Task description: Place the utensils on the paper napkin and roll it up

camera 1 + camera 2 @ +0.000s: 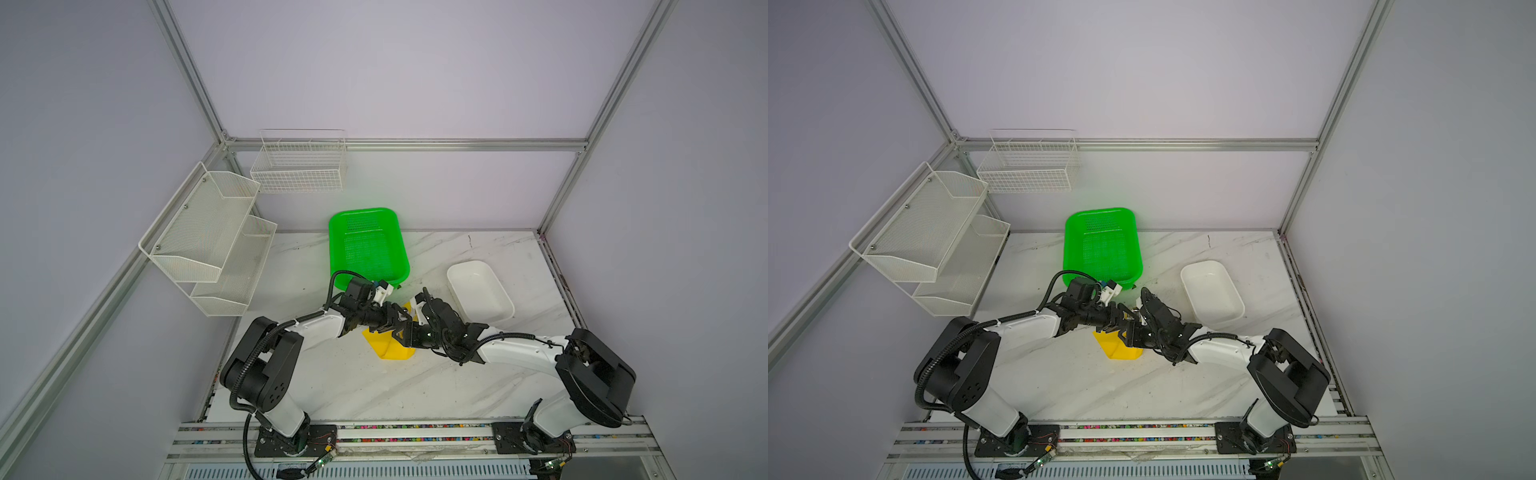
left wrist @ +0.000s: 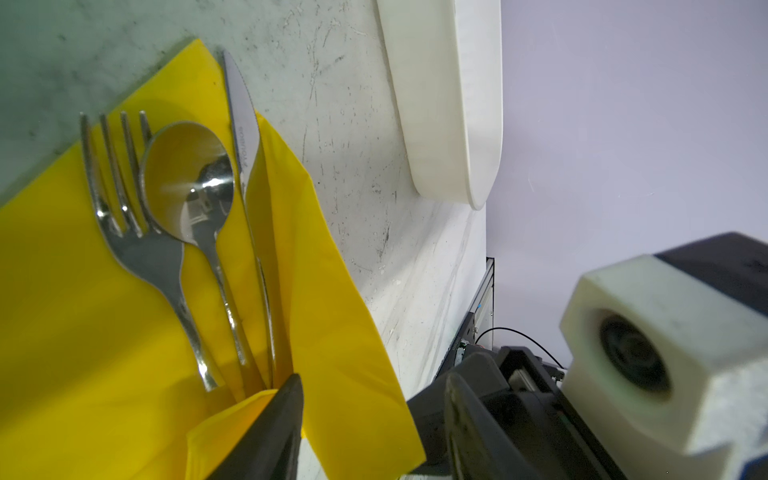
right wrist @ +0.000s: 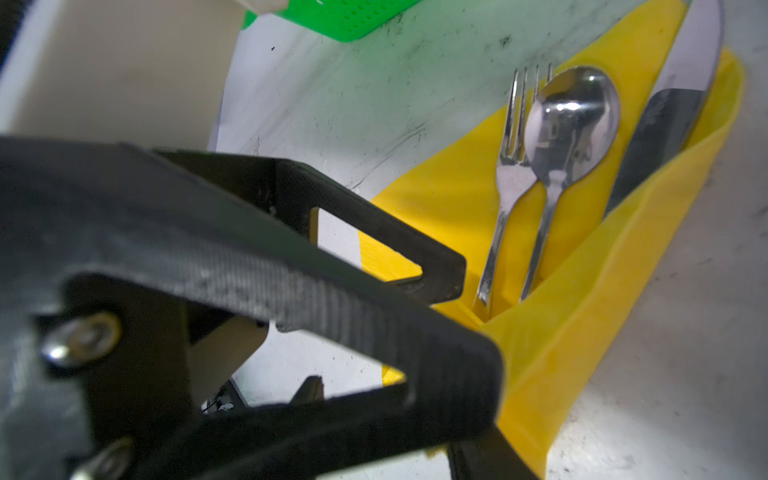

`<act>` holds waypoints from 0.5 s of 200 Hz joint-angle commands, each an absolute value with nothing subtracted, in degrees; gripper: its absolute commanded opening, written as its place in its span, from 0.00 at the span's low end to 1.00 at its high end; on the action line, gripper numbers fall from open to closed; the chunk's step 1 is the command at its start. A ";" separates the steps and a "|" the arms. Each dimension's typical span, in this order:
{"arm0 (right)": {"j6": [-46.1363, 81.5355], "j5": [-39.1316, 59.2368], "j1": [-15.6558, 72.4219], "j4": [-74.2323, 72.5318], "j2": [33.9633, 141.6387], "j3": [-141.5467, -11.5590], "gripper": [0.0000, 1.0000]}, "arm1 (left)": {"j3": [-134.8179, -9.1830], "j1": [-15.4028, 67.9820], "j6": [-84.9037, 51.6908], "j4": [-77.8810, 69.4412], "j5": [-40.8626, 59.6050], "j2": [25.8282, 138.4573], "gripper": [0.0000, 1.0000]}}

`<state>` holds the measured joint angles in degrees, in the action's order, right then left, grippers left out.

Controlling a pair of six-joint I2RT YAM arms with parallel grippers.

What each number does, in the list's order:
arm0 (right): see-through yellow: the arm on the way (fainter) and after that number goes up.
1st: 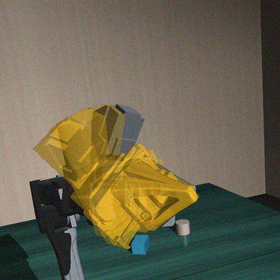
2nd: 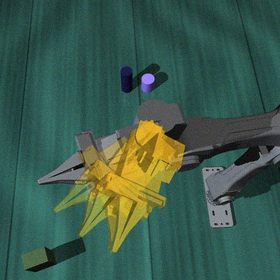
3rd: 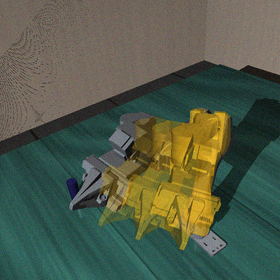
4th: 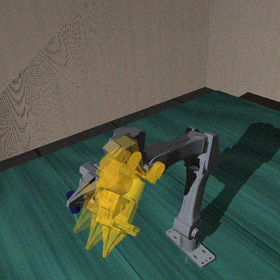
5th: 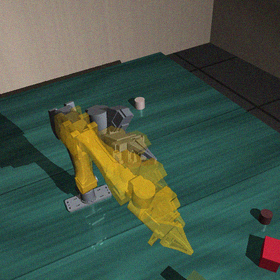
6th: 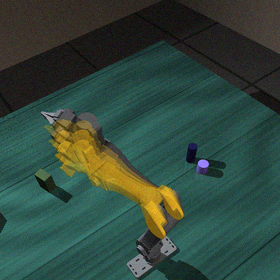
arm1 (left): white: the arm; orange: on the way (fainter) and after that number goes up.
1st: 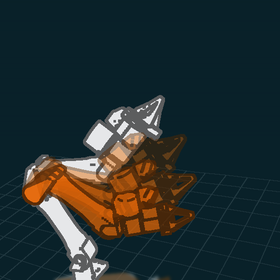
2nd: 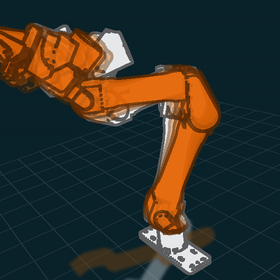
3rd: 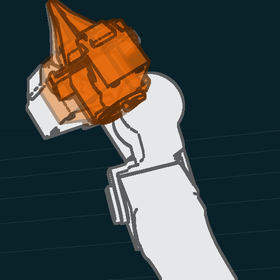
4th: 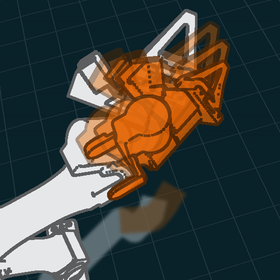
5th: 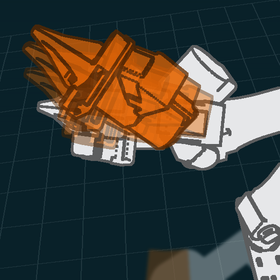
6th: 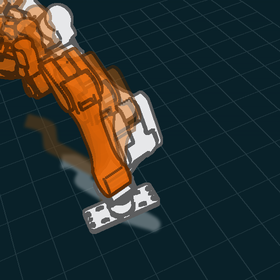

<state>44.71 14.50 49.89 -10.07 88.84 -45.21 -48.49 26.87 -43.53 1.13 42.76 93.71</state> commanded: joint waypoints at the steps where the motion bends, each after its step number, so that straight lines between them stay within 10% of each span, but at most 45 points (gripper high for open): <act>1: 45.16 13.84 49.64 -13.00 89.21 -46.01 0.49 | -50.38 26.98 -40.02 4.81 44.70 94.25 0.53; 100: 46.09 16.37 47.99 -18.74 88.33 -43.68 0.55 | -51.15 26.99 -39.37 2.97 48.73 93.93 0.62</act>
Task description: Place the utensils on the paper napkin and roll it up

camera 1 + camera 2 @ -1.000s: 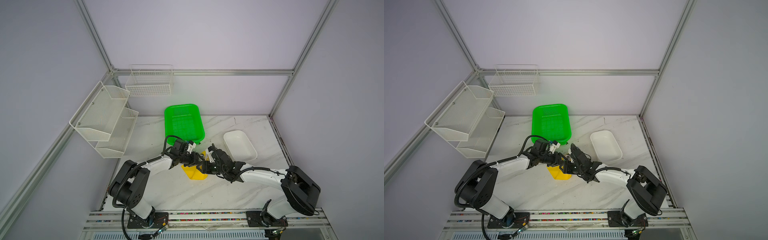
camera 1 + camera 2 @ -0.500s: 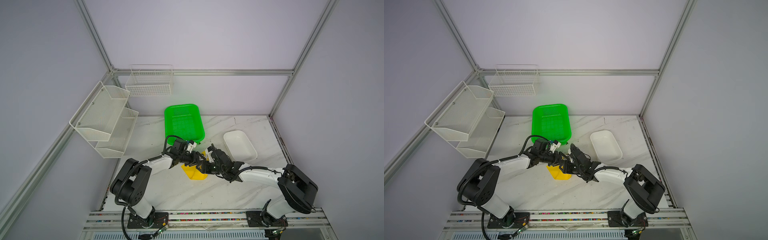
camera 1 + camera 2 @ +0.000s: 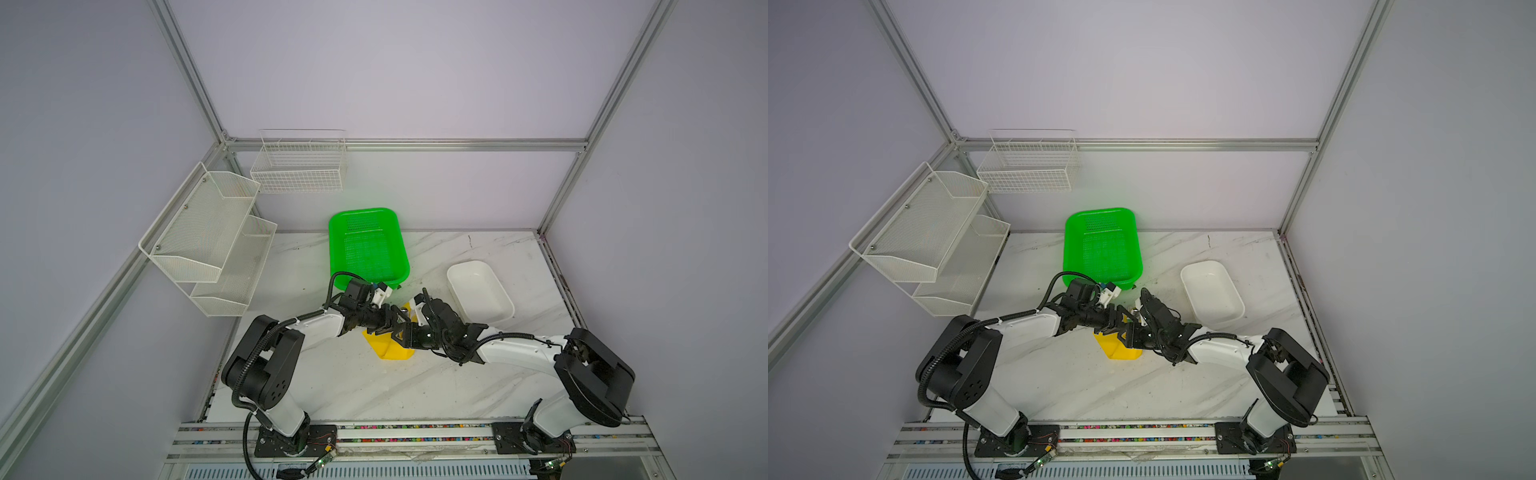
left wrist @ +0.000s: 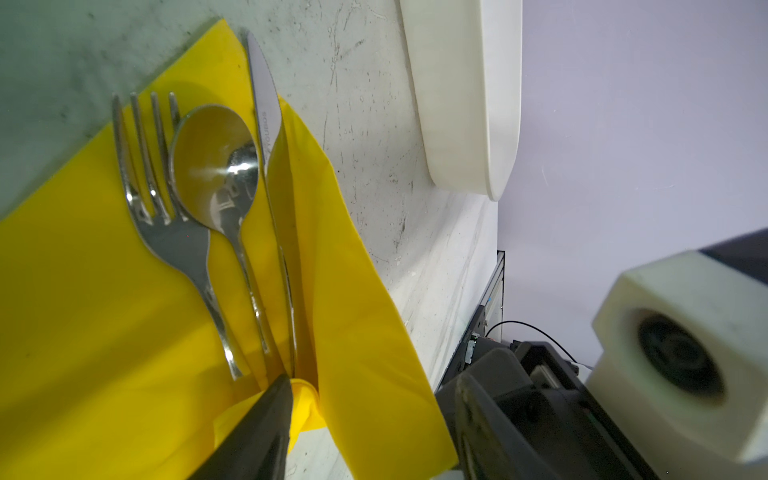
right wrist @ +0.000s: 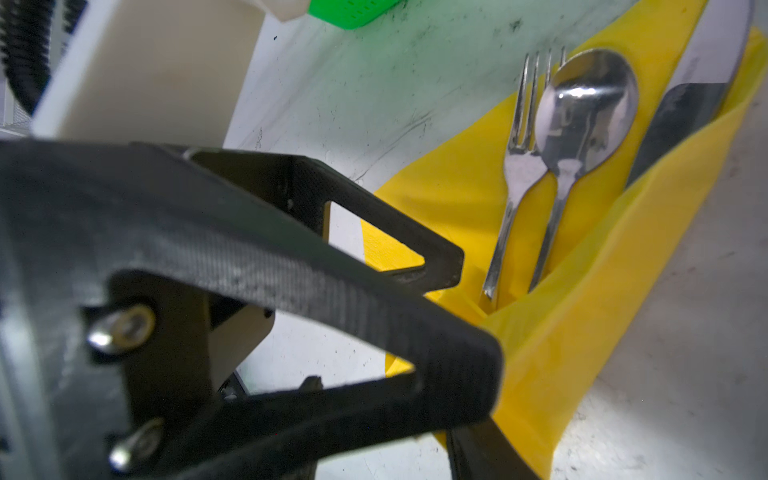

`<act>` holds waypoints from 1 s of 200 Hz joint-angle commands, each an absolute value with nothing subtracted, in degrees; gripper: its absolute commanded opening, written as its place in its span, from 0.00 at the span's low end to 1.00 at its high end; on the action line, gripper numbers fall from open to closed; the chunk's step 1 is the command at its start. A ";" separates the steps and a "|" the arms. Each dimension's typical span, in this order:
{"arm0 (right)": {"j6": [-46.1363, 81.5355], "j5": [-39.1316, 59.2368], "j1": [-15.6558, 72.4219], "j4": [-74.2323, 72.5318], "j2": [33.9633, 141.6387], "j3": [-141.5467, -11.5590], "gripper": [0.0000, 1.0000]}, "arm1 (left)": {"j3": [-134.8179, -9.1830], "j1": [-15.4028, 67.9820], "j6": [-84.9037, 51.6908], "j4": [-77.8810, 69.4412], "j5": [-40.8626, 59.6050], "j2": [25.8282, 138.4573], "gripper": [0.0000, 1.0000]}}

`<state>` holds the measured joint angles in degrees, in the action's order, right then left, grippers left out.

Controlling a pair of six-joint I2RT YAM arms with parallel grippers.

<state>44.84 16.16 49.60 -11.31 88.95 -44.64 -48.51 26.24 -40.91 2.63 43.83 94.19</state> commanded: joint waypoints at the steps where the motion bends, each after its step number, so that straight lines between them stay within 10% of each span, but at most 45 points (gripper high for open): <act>1: 46.07 16.49 47.95 -18.86 88.28 -43.64 0.56 | -51.20 26.98 -39.37 2.93 48.75 93.98 0.62; 200: 44.89 24.08 44.54 -26.80 91.38 -42.71 0.67 | -53.48 26.90 -33.14 10.69 48.36 94.40 0.61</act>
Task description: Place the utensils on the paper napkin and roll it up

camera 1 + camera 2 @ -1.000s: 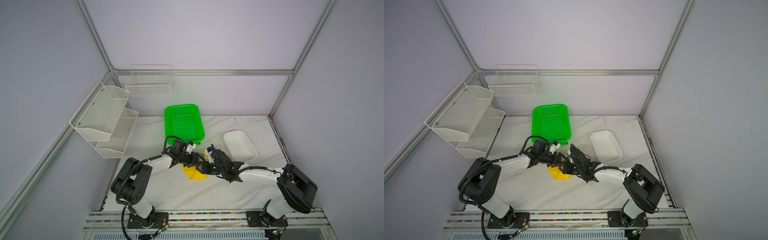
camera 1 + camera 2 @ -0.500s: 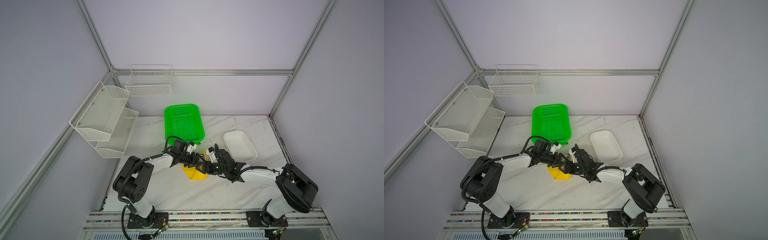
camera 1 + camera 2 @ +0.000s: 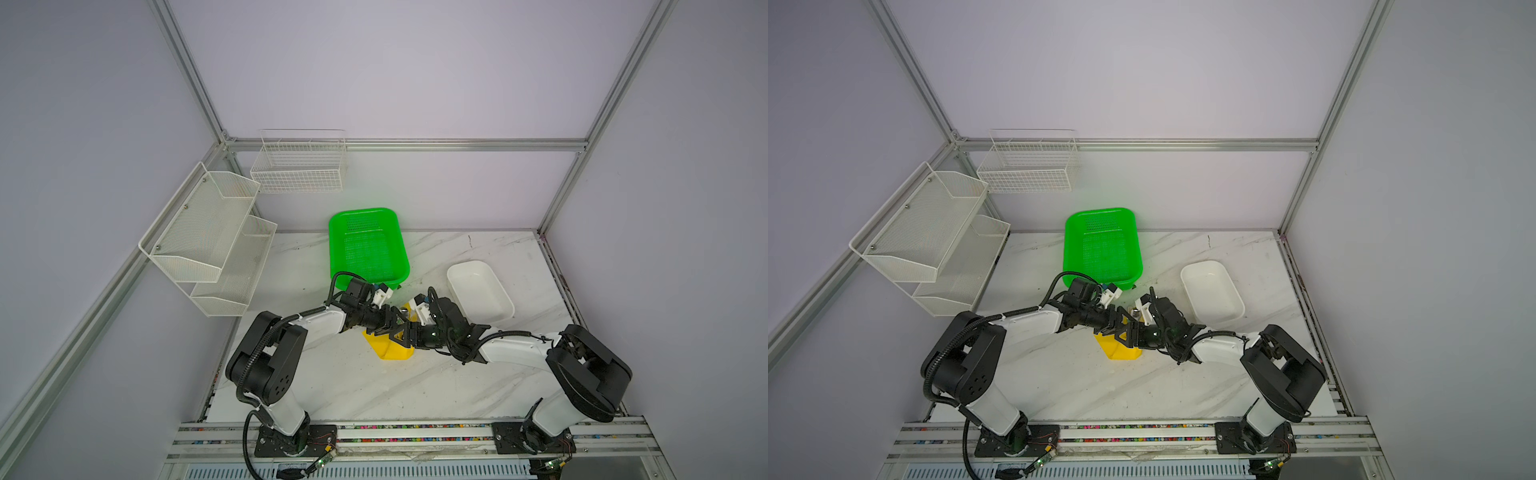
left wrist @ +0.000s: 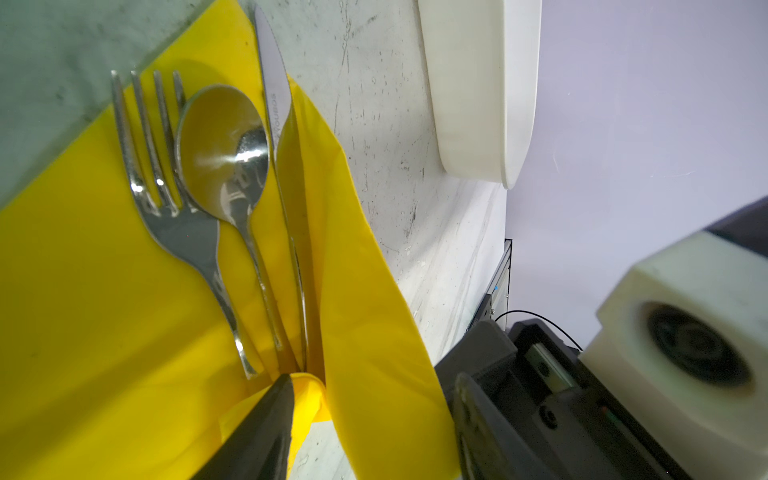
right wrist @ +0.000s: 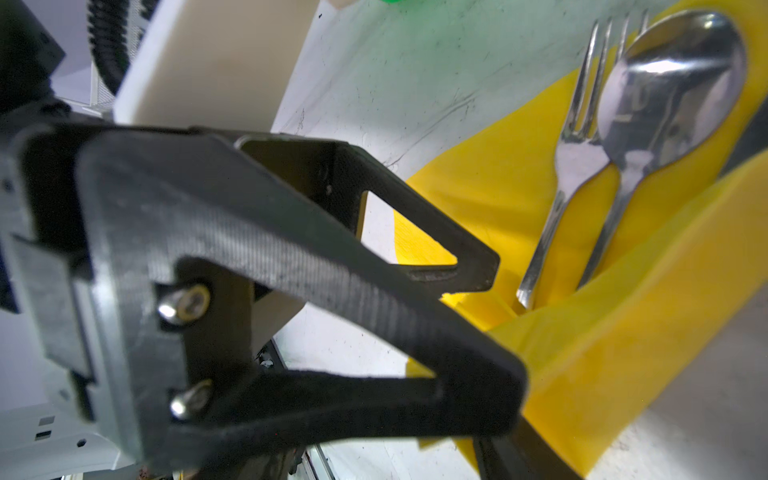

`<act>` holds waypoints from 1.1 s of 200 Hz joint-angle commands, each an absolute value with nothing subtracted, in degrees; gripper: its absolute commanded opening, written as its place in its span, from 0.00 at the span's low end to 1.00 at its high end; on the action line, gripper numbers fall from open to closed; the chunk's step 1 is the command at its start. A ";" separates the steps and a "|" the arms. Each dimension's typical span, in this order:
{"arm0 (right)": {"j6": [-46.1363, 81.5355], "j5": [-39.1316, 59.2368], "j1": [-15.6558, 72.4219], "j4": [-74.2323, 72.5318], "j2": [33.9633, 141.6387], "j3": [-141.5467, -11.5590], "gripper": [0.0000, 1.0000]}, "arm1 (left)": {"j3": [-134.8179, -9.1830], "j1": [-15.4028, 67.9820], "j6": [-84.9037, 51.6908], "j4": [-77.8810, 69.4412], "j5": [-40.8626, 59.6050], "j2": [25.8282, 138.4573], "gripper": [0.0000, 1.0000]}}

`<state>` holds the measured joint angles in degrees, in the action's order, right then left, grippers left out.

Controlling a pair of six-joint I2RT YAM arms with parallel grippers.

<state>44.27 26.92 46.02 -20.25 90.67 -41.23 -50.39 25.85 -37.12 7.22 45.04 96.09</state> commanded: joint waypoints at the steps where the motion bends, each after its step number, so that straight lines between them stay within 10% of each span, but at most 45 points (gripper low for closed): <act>1: 44.85 24.08 44.55 -26.80 91.35 -42.71 0.67 | -53.46 26.90 -33.14 10.75 48.35 94.40 0.61; 89: 45.98 23.87 44.43 -28.30 91.27 -42.30 0.67 | -55.20 26.98 -28.40 18.45 42.97 95.02 0.31; 220: 49.16 20.15 44.19 -32.02 89.41 -41.64 0.66 | -53.70 26.97 -30.13 16.20 42.62 92.55 0.40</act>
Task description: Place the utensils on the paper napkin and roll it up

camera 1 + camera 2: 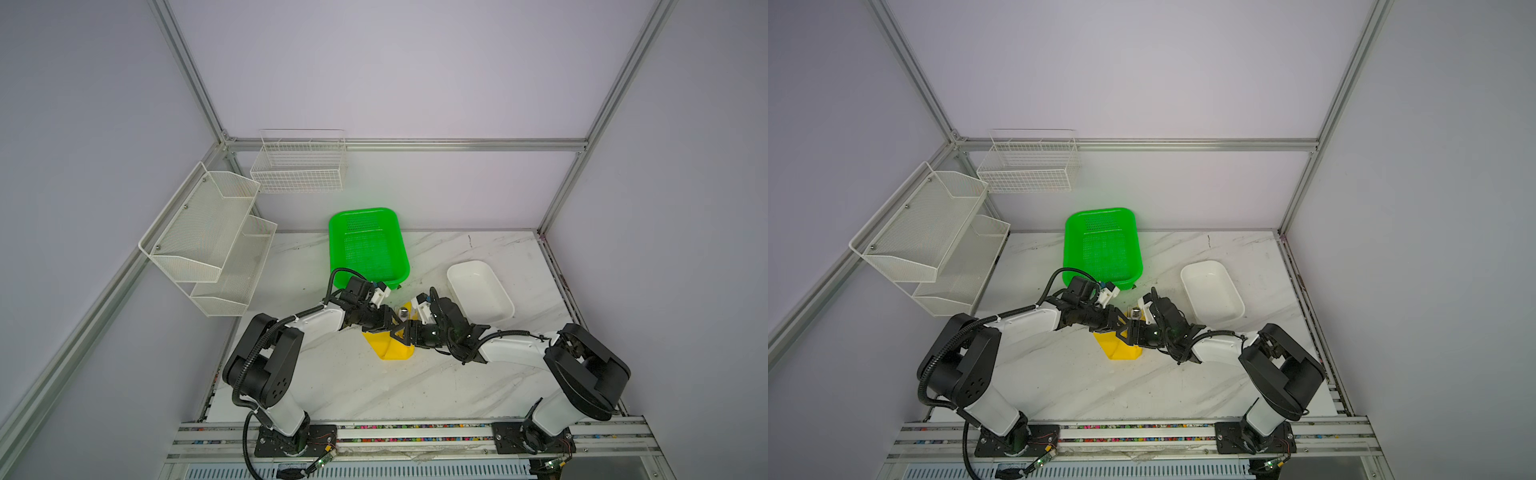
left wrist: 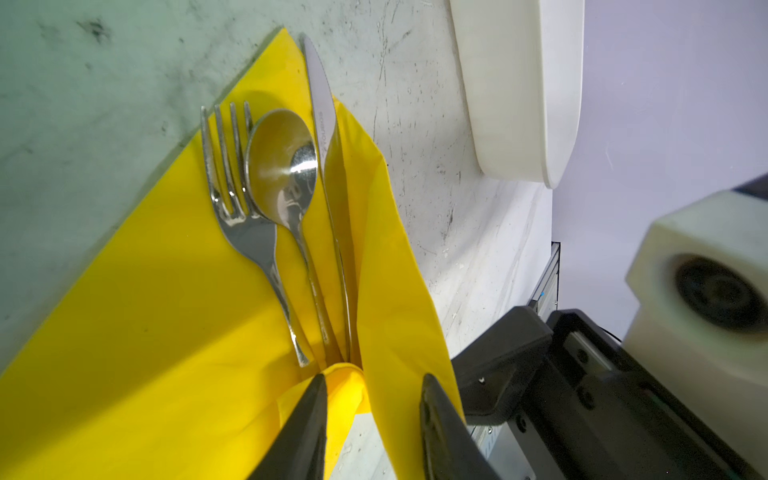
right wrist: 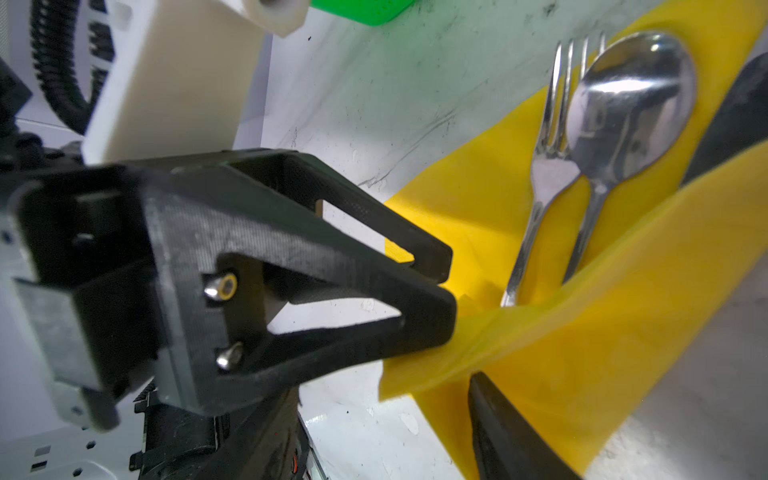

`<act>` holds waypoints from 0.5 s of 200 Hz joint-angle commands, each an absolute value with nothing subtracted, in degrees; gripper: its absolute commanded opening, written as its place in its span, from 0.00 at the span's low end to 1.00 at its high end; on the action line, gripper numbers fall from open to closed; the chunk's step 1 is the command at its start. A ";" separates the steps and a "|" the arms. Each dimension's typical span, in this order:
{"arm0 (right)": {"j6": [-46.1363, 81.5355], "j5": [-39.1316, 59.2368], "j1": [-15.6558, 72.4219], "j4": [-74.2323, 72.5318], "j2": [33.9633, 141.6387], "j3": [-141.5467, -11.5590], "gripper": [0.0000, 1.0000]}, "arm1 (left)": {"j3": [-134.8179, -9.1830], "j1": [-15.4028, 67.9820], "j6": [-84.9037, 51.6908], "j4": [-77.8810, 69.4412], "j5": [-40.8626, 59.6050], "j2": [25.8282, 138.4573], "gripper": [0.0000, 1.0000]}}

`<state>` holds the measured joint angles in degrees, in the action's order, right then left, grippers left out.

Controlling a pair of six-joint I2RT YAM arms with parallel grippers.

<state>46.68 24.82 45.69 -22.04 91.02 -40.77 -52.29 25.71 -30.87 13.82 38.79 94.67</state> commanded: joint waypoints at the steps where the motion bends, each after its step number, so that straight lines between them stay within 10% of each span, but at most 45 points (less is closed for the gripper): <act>1: 49.19 20.23 44.16 -32.14 89.40 -41.61 0.66 | -53.61 26.93 -30.14 16.19 42.62 92.55 0.40; 100: 49.50 23.25 44.21 -34.82 91.89 -42.34 0.65 | -54.93 26.89 -28.66 15.46 47.62 92.81 0.60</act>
<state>47.77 25.96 45.58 -26.39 91.22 -40.58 -52.29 25.39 -32.29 9.63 41.54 92.03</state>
